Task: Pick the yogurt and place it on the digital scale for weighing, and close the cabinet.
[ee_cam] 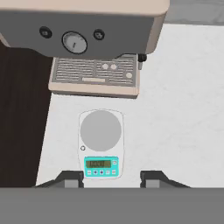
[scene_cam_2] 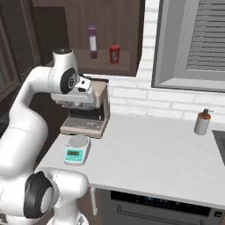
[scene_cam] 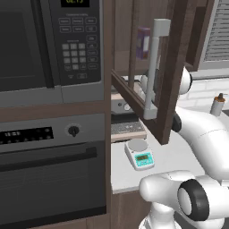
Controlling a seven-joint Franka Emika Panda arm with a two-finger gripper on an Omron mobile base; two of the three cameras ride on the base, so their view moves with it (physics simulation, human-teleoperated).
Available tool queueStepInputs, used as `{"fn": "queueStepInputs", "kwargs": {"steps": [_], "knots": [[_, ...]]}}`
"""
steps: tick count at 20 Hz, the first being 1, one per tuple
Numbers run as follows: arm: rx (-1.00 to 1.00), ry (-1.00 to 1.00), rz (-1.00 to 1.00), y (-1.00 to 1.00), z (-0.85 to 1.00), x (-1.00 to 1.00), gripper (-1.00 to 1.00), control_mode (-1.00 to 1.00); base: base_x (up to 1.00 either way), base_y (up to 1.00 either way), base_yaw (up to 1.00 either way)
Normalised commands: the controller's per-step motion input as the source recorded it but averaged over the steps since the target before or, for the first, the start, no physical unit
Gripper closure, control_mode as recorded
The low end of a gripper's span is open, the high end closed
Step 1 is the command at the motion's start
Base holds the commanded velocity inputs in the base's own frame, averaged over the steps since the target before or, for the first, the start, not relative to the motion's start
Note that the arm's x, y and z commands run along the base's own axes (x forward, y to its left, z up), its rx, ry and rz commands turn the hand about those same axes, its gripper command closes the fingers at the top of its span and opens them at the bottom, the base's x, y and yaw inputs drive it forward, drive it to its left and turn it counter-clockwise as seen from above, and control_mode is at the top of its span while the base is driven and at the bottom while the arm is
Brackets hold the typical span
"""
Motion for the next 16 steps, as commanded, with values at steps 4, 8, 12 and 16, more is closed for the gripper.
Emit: {"fn": "queueStepInputs", "kwargs": {"steps": [4,8,12,16], "knots": [[0.00,-0.03,0.00,0.00,0.00,-0.37,-1.00,-1.00,0.00,0.00,0.00],[0.00,-0.15,0.00,-0.05,0.08,-0.90,-1.00,-1.00,0.00,0.00,0.00],[0.00,-0.29,0.00,-0.08,0.39,-0.57,-1.00,-1.00,0.00,0.00,0.00],[0.00,-0.35,0.00,-0.16,0.65,-0.47,-1.00,-1.00,0.00,0.00,0.00]]}}
